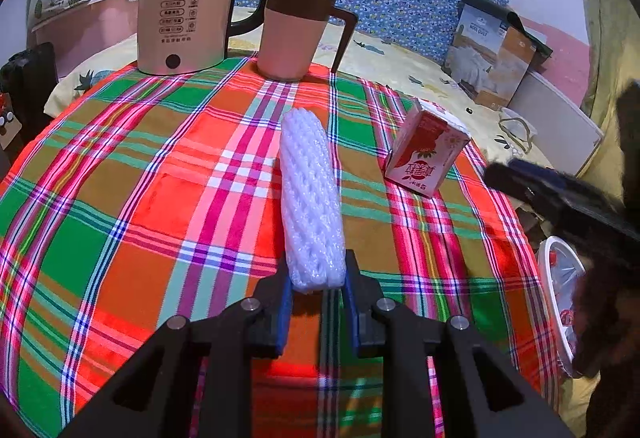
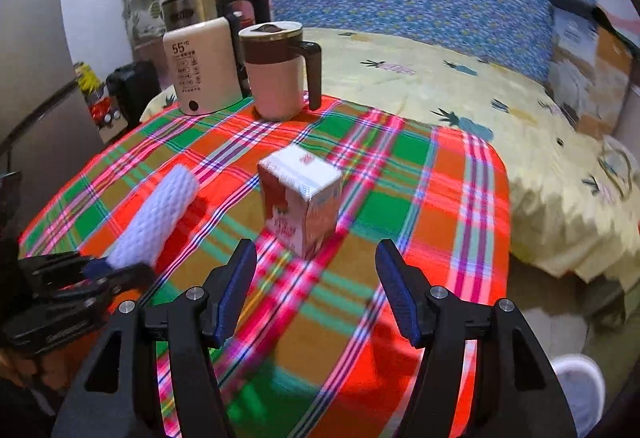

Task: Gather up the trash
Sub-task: 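Grasp the pink juice carton with the right gripper, then carry the foam net with the left gripper while the right gripper carries the carton over the bin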

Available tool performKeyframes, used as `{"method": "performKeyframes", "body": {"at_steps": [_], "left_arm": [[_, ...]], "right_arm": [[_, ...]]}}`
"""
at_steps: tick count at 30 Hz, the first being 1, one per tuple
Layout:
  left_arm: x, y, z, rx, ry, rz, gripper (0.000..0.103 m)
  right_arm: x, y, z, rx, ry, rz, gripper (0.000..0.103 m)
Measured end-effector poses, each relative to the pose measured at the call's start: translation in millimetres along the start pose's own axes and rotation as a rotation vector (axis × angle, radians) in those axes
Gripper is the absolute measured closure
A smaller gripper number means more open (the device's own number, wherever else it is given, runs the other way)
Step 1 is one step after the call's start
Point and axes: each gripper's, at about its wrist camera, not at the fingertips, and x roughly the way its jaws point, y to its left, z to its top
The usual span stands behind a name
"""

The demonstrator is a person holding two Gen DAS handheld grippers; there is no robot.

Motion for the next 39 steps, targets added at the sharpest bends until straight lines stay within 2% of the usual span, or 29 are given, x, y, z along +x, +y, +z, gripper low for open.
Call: {"method": "performKeyframes", "body": {"at_steps": [17,19,21,22,30,39], "left_arm": [[5,8,0,-0.004,0.014,-0.049,0.080],[4,8,0,-0.004,0.013,-0.047,0.080],[4,7,0,-0.001,0.011,-0.043,0.080],[4,7,0,0.001,0.010,-0.040,0.080],[-6,1,-7,0.023,-0.002,-0.019,0.080],[-29,-25,-24,0.080,-0.009,-0.027,0.080]], "right_arm": [[33,5,25,-0.160,0.040,0.083,0.040],[33,6,25,-0.139,0.058,0.093,0.040],[28,8,23,-0.103,0.060,0.111,0.055],[27,8,23,-0.098,0.061,0.106,0.068],[-9,14,6,0.005,0.014,0.074,0.068],[-57,7,-36,0.159,-0.023,0.048,0.068]]}}
